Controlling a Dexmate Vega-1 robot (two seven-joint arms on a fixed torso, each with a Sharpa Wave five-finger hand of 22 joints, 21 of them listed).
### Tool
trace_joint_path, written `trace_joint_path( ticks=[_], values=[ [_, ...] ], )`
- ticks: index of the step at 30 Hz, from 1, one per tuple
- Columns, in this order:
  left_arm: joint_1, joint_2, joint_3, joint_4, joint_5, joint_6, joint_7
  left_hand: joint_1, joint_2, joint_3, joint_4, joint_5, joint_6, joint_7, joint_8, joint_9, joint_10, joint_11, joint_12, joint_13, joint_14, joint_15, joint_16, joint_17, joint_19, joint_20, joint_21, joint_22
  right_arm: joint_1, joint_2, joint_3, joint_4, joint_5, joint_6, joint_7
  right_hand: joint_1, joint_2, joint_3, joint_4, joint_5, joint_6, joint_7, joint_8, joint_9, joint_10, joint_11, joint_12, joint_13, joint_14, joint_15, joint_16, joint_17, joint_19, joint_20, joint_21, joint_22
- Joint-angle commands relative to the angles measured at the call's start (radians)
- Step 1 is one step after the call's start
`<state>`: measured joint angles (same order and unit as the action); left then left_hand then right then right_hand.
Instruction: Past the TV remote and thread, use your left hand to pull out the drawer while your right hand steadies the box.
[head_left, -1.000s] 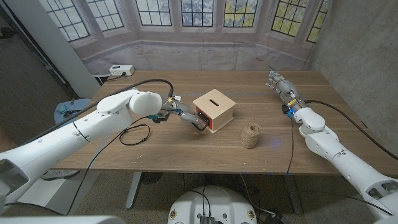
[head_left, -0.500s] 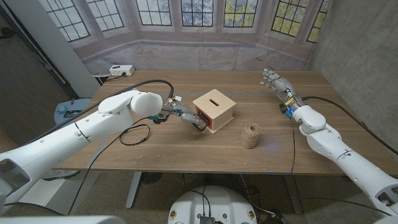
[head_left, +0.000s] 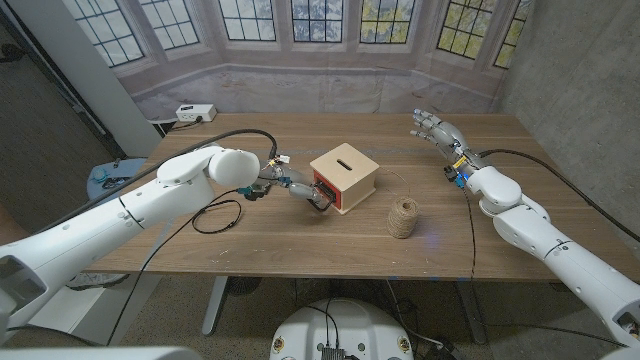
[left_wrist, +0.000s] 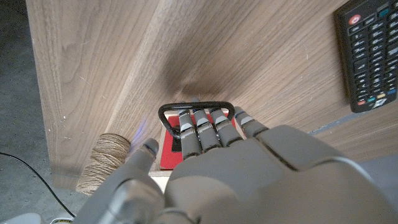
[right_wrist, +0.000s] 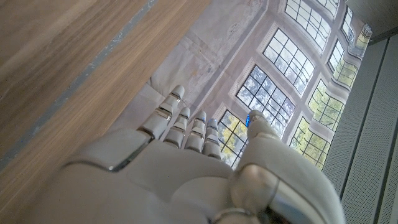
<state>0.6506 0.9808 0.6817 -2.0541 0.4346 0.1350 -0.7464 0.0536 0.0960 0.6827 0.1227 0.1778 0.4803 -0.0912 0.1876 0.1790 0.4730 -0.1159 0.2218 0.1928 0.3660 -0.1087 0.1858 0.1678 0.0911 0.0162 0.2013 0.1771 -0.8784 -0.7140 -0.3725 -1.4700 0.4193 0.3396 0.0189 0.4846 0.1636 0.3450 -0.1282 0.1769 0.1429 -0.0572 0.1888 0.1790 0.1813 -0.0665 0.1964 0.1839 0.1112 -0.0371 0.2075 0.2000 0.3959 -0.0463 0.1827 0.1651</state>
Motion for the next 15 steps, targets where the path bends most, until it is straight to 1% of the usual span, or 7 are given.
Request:
trace_joint_path(
  ticks=[1, 15],
  values=[
    [-0.007, 0.002, 0.004, 0.018, -0.018, -0.006, 0.003, -0.008, 0.003, -0.001, 0.003, 0.007, -0.001, 0.0, 0.001, 0.003, 0.001, 0.002, -0.002, 0.005, 0.01, 0.003, -0.003, 0.001, 0.003, 0.005, -0.001, 0.0, -0.018, -0.034, -0.009, -0.08, -0.061, -0.028, -0.019, 0.012, 0.002, 0.001, -0.003, 0.0, 0.004, 0.001, 0.001, 0.005, 0.005, 0.008, 0.001, 0.005, -0.003, -0.037, 0.004, 0.002, 0.008, -0.014, 0.009, 0.004],
    [-0.019, 0.003, 0.011, 0.019, -0.029, 0.014, -0.017, -0.011, 0.002, -0.001, 0.005, 0.008, -0.002, 0.003, 0.0, 0.003, 0.0, 0.003, -0.005, 0.005, 0.01, 0.005, -0.005, 0.001, 0.008, 0.007, 0.0, 0.0, -0.021, -0.081, -0.028, -0.167, -0.176, -0.096, -0.052, 0.014, 0.001, 0.001, -0.004, 0.0, 0.009, 0.003, 0.003, 0.004, 0.008, 0.008, 0.001, 0.005, -0.001, -0.037, 0.004, 0.001, 0.008, -0.013, 0.009, 0.004]
  ],
)
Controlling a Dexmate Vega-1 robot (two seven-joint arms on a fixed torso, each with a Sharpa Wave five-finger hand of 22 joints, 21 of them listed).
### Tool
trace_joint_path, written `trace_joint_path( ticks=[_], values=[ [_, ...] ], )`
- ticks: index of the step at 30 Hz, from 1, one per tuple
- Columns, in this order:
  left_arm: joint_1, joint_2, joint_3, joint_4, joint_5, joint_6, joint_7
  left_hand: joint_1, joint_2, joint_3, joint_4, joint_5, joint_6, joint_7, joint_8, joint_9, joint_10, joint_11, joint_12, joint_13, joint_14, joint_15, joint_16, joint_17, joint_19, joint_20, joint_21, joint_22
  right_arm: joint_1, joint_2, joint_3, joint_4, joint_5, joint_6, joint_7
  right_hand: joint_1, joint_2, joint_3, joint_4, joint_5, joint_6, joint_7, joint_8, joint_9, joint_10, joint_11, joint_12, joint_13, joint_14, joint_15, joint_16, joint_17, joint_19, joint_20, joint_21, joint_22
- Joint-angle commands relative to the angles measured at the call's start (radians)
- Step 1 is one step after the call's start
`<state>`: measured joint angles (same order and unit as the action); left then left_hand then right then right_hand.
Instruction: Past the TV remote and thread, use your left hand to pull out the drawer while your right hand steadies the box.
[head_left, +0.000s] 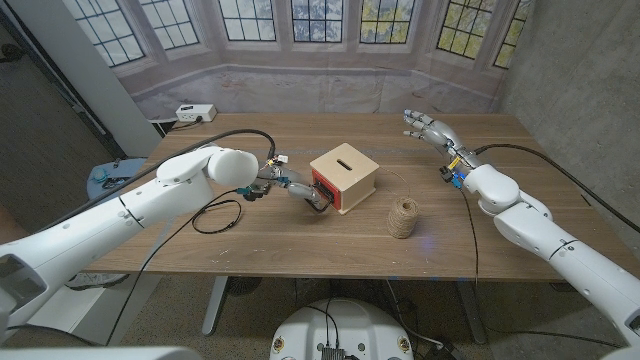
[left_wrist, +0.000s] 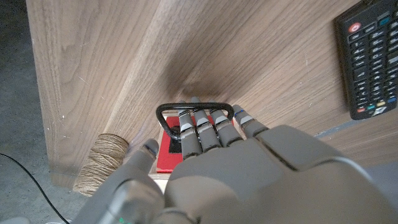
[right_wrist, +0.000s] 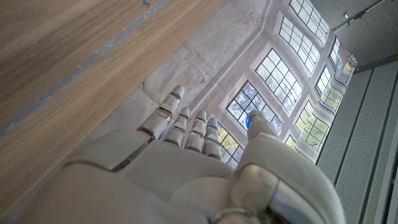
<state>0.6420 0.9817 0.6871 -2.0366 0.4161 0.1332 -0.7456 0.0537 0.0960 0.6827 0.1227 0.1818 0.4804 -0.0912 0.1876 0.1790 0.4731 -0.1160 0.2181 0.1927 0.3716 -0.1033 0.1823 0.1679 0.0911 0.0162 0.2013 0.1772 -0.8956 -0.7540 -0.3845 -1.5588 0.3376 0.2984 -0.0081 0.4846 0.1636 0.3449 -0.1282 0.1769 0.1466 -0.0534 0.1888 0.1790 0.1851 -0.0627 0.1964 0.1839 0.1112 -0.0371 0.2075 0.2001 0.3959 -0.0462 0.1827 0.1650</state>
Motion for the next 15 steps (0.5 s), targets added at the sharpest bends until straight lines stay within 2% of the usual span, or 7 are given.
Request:
trace_joint_path(
  ticks=[1, 5, 15],
  values=[
    [-0.011, 0.003, 0.004, -0.001, -0.013, 0.019, -0.019, -0.012, 0.002, -0.001, 0.006, 0.004, -0.002, 0.003, 0.001, 0.003, 0.0, 0.003, -0.001, 0.006, 0.005, -0.002, -0.001, 0.001, 0.009, 0.006, 0.0, 0.0, -0.004, -0.045, -0.017, -0.089, -0.103, -0.066, -0.029, 0.015, 0.001, 0.001, -0.004, 0.0, 0.005, -0.001, 0.002, 0.004, 0.004, 0.004, 0.001, 0.005, -0.001, -0.037, 0.004, 0.001, 0.008, -0.013, 0.009, 0.004],
    [-0.012, 0.007, 0.003, -0.011, -0.015, 0.034, -0.027, -0.012, 0.002, -0.001, 0.006, 0.004, -0.003, 0.004, 0.0, 0.003, 0.0, 0.004, -0.002, 0.006, 0.007, 0.0, 0.0, 0.001, 0.009, 0.008, 0.0, 0.0, 0.001, -0.053, -0.025, -0.113, -0.132, -0.093, -0.033, 0.015, 0.0, 0.001, -0.004, 0.0, 0.005, -0.001, 0.002, 0.004, 0.004, 0.003, 0.001, 0.005, -0.002, -0.038, 0.004, 0.001, 0.007, -0.012, 0.008, 0.004],
    [0.002, 0.01, 0.008, -0.048, -0.004, 0.079, -0.021, -0.013, 0.002, -0.001, 0.006, 0.004, -0.002, 0.004, 0.001, 0.003, 0.001, 0.003, -0.002, 0.006, 0.011, 0.0, 0.0, 0.001, 0.011, 0.004, 0.0, 0.0, 0.016, -0.039, -0.035, -0.106, -0.14, -0.083, -0.022, 0.015, -0.001, 0.0, -0.004, 0.0, 0.005, 0.0, 0.002, 0.004, 0.004, 0.003, 0.001, 0.005, -0.001, -0.037, 0.004, 0.001, 0.008, -0.005, 0.009, 0.004]
  ],
)
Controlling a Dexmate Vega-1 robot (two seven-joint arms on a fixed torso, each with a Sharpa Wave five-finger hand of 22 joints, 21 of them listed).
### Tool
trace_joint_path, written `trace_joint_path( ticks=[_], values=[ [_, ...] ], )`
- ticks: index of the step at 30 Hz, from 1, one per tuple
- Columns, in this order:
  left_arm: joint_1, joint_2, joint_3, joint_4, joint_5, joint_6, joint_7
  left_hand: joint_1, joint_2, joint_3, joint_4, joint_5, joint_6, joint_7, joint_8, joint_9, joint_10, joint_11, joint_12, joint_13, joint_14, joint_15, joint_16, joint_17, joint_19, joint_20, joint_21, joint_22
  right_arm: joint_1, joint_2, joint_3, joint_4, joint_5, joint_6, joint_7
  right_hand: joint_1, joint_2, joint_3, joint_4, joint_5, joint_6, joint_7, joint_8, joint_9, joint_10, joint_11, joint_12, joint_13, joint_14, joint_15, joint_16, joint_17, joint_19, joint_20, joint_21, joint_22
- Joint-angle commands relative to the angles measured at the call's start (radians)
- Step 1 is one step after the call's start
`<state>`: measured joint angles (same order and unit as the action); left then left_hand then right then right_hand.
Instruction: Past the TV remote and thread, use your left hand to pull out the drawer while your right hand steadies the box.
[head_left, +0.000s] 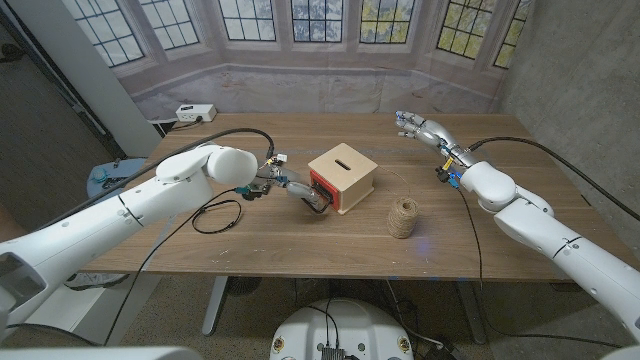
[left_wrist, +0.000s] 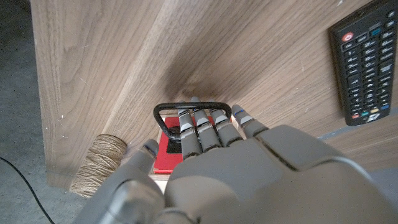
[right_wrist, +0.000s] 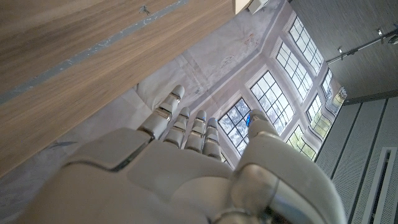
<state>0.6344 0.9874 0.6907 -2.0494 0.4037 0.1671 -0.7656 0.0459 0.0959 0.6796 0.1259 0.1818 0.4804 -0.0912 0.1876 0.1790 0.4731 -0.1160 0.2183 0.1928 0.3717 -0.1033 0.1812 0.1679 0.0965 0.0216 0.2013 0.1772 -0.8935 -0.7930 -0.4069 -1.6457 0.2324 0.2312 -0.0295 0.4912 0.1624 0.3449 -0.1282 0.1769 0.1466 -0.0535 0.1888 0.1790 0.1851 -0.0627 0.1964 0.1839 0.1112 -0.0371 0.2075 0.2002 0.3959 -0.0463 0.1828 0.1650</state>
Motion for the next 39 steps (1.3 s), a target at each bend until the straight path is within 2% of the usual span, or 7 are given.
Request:
trace_joint_path(
  ticks=[1, 16, 39],
  values=[
    [0.012, 0.005, 0.003, -0.039, 0.006, 0.048, 0.002, -0.006, 0.002, 0.002, 0.003, 0.004, -0.003, 0.004, 0.0, 0.003, 0.001, 0.004, -0.003, 0.006, 0.011, 0.001, 0.001, 0.001, 0.006, 0.0, 0.0, 0.0, 0.016, 0.0, -0.014, -0.014, -0.037, -0.008, 0.003, 0.008, 0.0, 0.0, -0.004, 0.0, 0.005, 0.0, 0.002, 0.004, 0.005, 0.003, 0.001, 0.005, -0.001, -0.037, 0.004, 0.001, 0.008, -0.006, 0.009, 0.004],
    [0.053, 0.03, -0.007, -0.077, 0.008, 0.087, 0.032, -0.007, 0.002, 0.003, 0.004, 0.004, -0.006, 0.005, 0.0, 0.003, -0.002, 0.005, -0.006, 0.006, 0.012, 0.004, 0.0, 0.001, 0.011, -0.001, 0.001, 0.0, 0.004, 0.003, -0.013, -0.024, -0.057, -0.01, -0.017, 0.007, 0.0, -0.002, -0.003, -0.001, 0.005, 0.0, 0.002, 0.004, 0.004, 0.005, 0.0, 0.005, -0.001, -0.038, 0.004, 0.001, 0.007, -0.006, 0.008, 0.004],
    [0.08, 0.056, -0.015, -0.124, -0.005, 0.146, 0.033, -0.01, 0.002, 0.004, 0.006, 0.005, -0.005, 0.009, 0.001, 0.003, 0.003, 0.005, -0.006, 0.006, 0.03, 0.009, 0.003, 0.002, 0.013, -0.001, 0.0, 0.0, -0.008, 0.003, -0.016, -0.046, -0.083, -0.017, -0.031, 0.007, 0.0, -0.004, -0.003, -0.001, 0.005, 0.001, 0.001, 0.004, 0.003, 0.005, -0.001, 0.006, 0.001, -0.039, 0.005, 0.001, 0.008, -0.006, 0.008, 0.004]
  ],
)
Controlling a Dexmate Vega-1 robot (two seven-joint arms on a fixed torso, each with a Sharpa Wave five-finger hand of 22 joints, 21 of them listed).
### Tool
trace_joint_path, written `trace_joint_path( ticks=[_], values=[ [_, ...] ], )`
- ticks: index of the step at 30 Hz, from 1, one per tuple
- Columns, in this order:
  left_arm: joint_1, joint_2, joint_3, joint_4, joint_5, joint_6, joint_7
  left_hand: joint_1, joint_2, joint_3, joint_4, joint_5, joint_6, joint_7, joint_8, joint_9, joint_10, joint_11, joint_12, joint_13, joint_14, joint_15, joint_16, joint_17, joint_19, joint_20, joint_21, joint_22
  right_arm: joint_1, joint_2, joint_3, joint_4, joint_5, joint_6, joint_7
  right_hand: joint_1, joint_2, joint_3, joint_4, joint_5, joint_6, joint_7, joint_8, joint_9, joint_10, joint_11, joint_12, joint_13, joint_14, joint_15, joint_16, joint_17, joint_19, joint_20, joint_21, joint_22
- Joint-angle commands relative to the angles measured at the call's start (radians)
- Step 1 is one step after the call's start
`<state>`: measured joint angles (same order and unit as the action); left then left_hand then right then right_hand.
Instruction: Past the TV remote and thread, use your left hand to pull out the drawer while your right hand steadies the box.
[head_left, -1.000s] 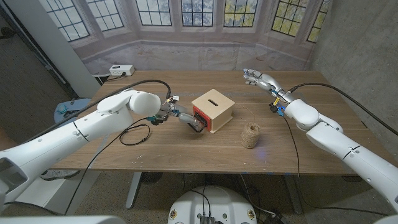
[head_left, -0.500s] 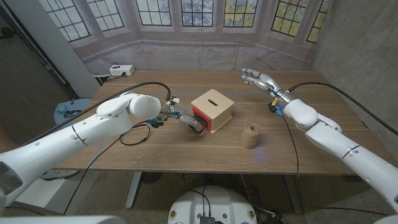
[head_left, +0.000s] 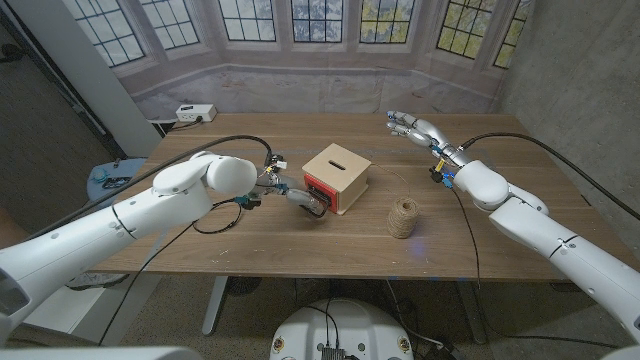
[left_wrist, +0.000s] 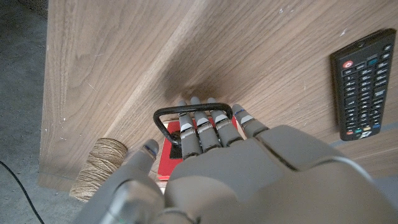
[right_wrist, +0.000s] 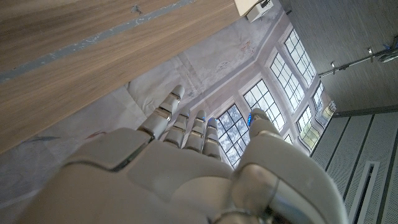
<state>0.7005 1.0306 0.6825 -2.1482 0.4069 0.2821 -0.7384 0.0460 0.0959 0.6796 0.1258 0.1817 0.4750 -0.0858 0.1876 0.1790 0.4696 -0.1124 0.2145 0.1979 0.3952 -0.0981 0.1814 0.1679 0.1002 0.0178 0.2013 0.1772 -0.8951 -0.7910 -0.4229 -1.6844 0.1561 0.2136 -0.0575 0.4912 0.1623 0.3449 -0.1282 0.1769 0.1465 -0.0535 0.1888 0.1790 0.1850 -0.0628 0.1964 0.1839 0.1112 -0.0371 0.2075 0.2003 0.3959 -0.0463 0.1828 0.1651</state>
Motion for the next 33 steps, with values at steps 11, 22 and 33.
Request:
trace_joint_path(
  ticks=[11, 22, 33],
  values=[
    [0.021, 0.017, -0.008, -0.036, -0.012, 0.045, 0.015, -0.01, 0.002, 0.004, 0.006, 0.005, 0.0, 0.004, 0.001, 0.003, 0.006, 0.003, -0.003, 0.001, 0.006, 0.005, 0.002, 0.002, 0.01, 0.004, -0.001, 0.0, -0.012, -0.026, -0.009, -0.061, -0.036, -0.01, 0.021, 0.008, 0.001, -0.004, -0.003, 0.0, 0.007, 0.0, 0.002, 0.004, 0.005, 0.003, 0.0, 0.006, 0.001, -0.039, 0.005, 0.001, 0.008, -0.005, 0.008, 0.004],
    [0.016, 0.013, 0.0, -0.029, -0.012, 0.044, 0.016, -0.011, 0.002, 0.005, 0.006, 0.005, -0.003, 0.006, 0.0, 0.003, 0.002, 0.002, -0.005, 0.001, 0.004, 0.007, 0.0, 0.002, 0.01, 0.005, -0.001, 0.0, -0.013, -0.054, -0.029, -0.138, -0.104, -0.069, 0.035, -0.002, -0.002, -0.01, 0.003, -0.002, 0.007, -0.002, 0.002, 0.005, 0.003, -0.002, -0.001, 0.006, -0.004, -0.041, 0.005, 0.003, 0.001, -0.004, 0.006, 0.004],
    [0.015, 0.007, 0.004, -0.023, -0.016, 0.049, 0.021, -0.011, 0.003, 0.005, 0.007, 0.005, -0.006, 0.007, -0.001, 0.003, 0.0, 0.003, -0.006, 0.001, 0.005, 0.007, 0.001, 0.003, 0.01, 0.005, -0.002, 0.0, 0.007, -0.082, -0.065, -0.214, -0.225, -0.154, 0.054, -0.163, 0.004, -0.061, 0.119, 0.007, 0.011, -0.008, 0.004, 0.007, 0.006, -0.025, -0.003, 0.005, -0.035, -0.037, 0.003, 0.018, -0.079, -0.005, -0.008, 0.005]
  ],
)
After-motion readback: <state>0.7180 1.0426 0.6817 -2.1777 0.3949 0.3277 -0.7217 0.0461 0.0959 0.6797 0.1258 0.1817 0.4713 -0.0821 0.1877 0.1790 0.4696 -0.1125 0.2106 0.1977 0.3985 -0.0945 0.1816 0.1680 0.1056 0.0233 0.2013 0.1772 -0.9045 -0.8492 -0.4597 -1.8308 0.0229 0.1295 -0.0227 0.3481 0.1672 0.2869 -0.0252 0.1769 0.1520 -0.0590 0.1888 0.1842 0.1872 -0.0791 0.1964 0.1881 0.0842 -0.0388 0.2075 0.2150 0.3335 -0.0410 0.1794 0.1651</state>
